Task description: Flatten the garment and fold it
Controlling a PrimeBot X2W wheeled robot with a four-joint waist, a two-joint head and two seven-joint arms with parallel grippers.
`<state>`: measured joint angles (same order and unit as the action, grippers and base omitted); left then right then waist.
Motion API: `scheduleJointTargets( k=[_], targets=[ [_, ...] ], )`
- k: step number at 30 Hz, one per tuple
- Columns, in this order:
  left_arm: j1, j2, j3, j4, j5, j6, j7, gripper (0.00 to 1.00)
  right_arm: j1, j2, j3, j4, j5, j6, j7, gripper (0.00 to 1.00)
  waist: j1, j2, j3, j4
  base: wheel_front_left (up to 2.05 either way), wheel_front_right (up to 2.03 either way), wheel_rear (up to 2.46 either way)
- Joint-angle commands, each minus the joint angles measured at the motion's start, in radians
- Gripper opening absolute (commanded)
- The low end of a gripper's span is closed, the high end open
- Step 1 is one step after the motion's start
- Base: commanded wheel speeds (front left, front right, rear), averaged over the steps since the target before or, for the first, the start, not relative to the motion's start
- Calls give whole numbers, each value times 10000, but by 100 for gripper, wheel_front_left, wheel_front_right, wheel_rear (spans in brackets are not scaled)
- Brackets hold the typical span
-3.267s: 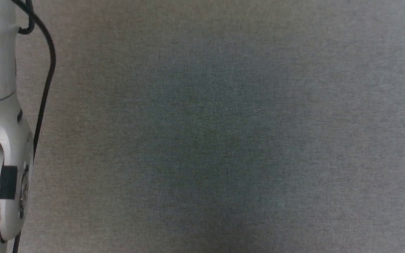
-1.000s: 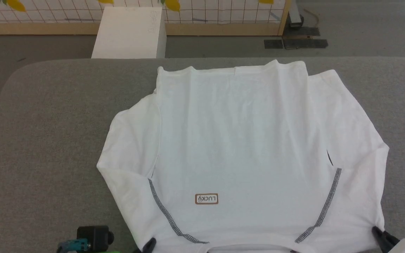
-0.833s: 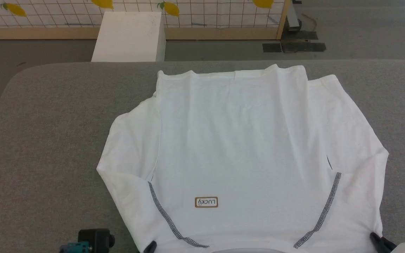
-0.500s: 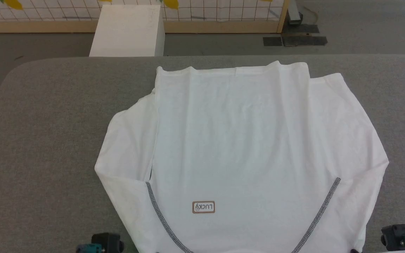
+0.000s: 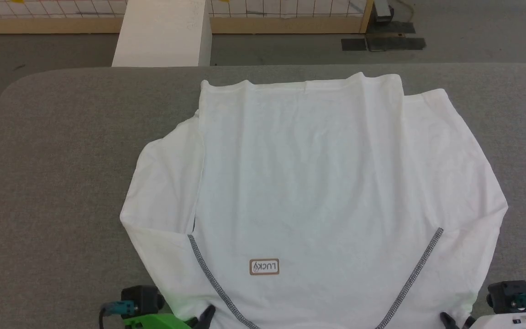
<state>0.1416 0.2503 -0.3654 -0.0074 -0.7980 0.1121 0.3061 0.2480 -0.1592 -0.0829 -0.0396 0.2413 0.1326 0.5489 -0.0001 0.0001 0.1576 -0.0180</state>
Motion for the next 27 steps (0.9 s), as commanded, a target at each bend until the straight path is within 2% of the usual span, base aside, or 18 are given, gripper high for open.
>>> scheduleJointTargets(
  k=[1, 7, 11, 15, 21, 24, 27],
  targets=[
    [48, 21, 91, -141, -161, 36, 17, 100, -70, 22, -111, -117, 199, -19, 137, 100, 1, -1, 9, 9, 0, 0, 0],
    [504, 272, 735, -1735, -414, 341, -157, 100, 86, 161, -960, -1812, 967, -19, 1010, 100, 1, -1, 65, 33, 0, 0, 0],
    [394, 355, 1412, -2825, 235, 687, -1255, 100, -225, 494, -2052, -3186, 646, -19, 557, 100, 1, -1, 64, 124, 0, 0, 0],
    [206, 181, 1622, -3195, 1104, 997, -2397, 100, -639, 748, -2422, -3958, -240, -19, -594, 100, 1, -1, 20, 196, 0, 0, 0],
    [-48, -287, 1805, -2758, 3101, 1643, -5127, 100, -1254, 1059, -2102, -4074, -1074, -19, -3724, 100, 1, -1, -91, 244, 0, 0, 0],
    [56, -600, 1665, -2278, 4082, 1848, -5603, 100, -1092, 1081, -1640, -3722, -1560, -19, -5261, 100, 1, -1, -197, 250, 0, 0, 0],
    [228, -1061, 1602, -1937, 4461, 1807, -5667, 100, -893, 1086, -1712, -3071, -1144, -19, -6094, 100, 1, -1, -281, 263, 0, 0, 0]
  ],
)
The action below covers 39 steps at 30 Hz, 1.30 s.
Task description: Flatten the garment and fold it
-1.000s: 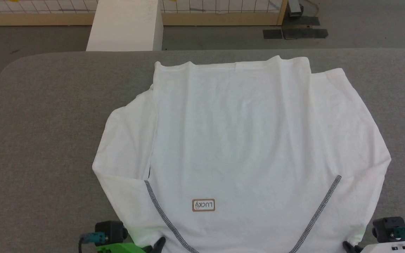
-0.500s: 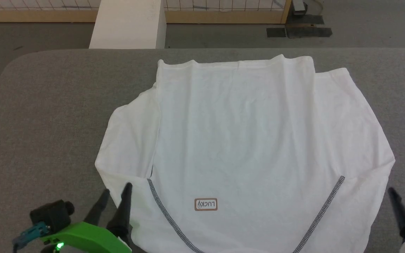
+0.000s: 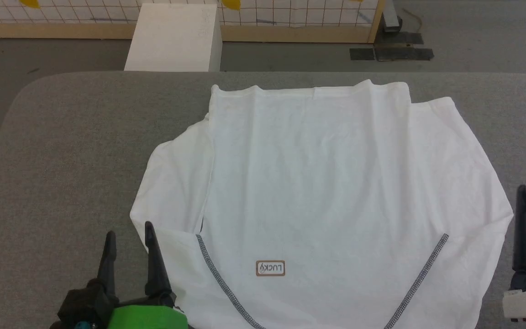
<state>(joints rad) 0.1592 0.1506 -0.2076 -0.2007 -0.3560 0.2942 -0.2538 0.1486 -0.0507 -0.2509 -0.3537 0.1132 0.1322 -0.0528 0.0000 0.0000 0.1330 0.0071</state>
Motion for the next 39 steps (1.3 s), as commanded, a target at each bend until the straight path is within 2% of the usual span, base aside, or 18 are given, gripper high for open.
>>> scheduleJointTargets(
  k=[1, 7, 12, 14, 18, 23, 30, 36, 39],
  targets=[
    [86, -236, 114, 11, 109, -78, -72, 100, 169, 1, -151, 340, 434, -15, -268, 100, 0, 0, -61, 17, 0, 0, 0],
    [-46, -504, 621, -89, 541, -713, -77, 100, 446, 3, 65, 1049, 734, -15, -624, 100, 0, 0, -9, 34, 0, 0, 0],
    [-849, -18, 739, -49, 767, -1406, -64, 100, 267, 3, 51, 1048, 813, -15, -713, 100, 0, 0, 411, 13, 0, 0, 0],
    [-1434, 313, 731, -4, 666, -1748, 325, 100, 121, 4, -36, 981, 831, -15, -750, 100, 0, 0, 707, 15, 0, 0, 0],
    [-3115, 1113, 685, 233, 242, -2516, 2094, 100, -235, 4, -324, 869, 814, -15, -821, 100, 0, 0, 1446, 61, 0, 0, 0],
    [-5110, 1621, 546, 759, -737, -3139, 4781, 100, -726, 4, -439, 882, 796, -15, -889, 100, 0, 0, 2329, 33, 0, 0, 0],
    [-7418, 2036, 901, 2408, -2164, -3206, 7738, 100, -1273, 4, -358, 882, 839, -15, -932, 100, 0, 0, 3235, -318, 0, 0, 0],
    [-8294, 2519, 853, 3273, -2369, -2959, 9389, 100, -1502, 4, -400, 991, 929, -15, -995, 100, 0, 0, 3775, -640, 0, 0, 0],
    [-8461, 2728, 828, 3447, -2353, -2861, 9858, 100, -1566, 4, -414, 1020, 978, -15, -1020, 100, 0, 0, 3988, -747, 0, 0, 0]
  ],
)
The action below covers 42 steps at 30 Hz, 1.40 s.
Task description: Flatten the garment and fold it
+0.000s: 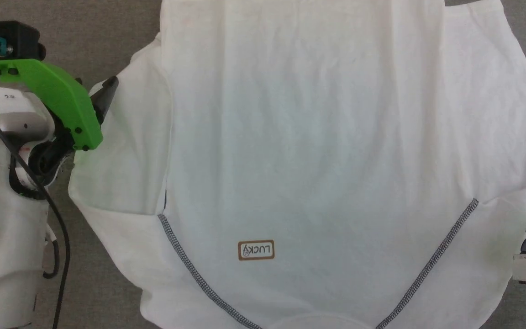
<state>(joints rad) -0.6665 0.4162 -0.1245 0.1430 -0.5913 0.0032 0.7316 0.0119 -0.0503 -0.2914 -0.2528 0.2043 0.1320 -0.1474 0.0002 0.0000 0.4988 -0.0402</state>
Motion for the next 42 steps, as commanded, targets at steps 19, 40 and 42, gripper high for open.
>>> scheduleJointTargets(
  k=[19, 40, 42],
  targets=[
    [-390, 79, 32, 329, -386, 340, 656, 0, -661, 1, -233, -35, -48, -13, 59, 100, -2, 0, 694, -130, 0, 0, 0],
    [1681, -163, 489, -1711, -179, -469, -2986, 0, 115, 1, -70, 656, 129, -13, 11, 100, -2, 0, -2207, 518, 0, 0, 0],
    [2109, -229, 336, -2235, -116, -519, -3123, 0, 203, 1, -60, 663, 142, -13, 22, 100, -2, 0, -2433, 621, 0, 0, 0]
  ],
)
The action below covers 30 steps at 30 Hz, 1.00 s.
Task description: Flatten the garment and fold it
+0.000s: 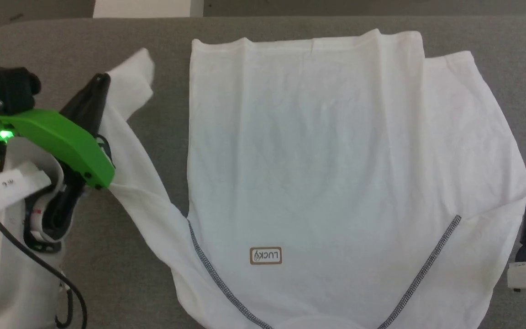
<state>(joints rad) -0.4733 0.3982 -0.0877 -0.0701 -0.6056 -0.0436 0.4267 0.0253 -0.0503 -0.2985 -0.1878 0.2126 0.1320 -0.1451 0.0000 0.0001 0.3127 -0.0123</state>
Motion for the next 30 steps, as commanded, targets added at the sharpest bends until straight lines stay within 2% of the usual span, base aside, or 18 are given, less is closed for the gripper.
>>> scheduleJointTargets(
  k=[1, 7, 15, 20, 30],
  targets=[
    [367, -75, -118, -338, 79, -63, -121, 0, 111, 1, 13, 21, 65, -13, 9, 100, 0, -1, -669, 389, 0, 0, 0],
    [1583, -403, -877, -1905, 455, 29, -262, 0, 427, 1, 25, 101, 113, -13, 69, 100, 0, -1, -1267, 640, 0, 0, 0],
    [2761, -846, -2502, -3555, 1324, 76, -266, 0, 781, 1, -21, 152, 186, -13, 81, 100, 0, -1, -1599, 917, 0, 0, 0],
    [3153, -1154, -3777, -3550, 2168, -41, -533, 0, 811, 1, -69, 109, 175, -13, 99, 100, 0, -1, -1611, 981, 0, 0, 0],
    [3005, -2387, -6209, -2445, 2889, -485, -1319, 0, 752, 1, -63, 144, 182, -13, 53, 100, 0, -1, -1372, 975, 0, 0, 0]
  ],
)
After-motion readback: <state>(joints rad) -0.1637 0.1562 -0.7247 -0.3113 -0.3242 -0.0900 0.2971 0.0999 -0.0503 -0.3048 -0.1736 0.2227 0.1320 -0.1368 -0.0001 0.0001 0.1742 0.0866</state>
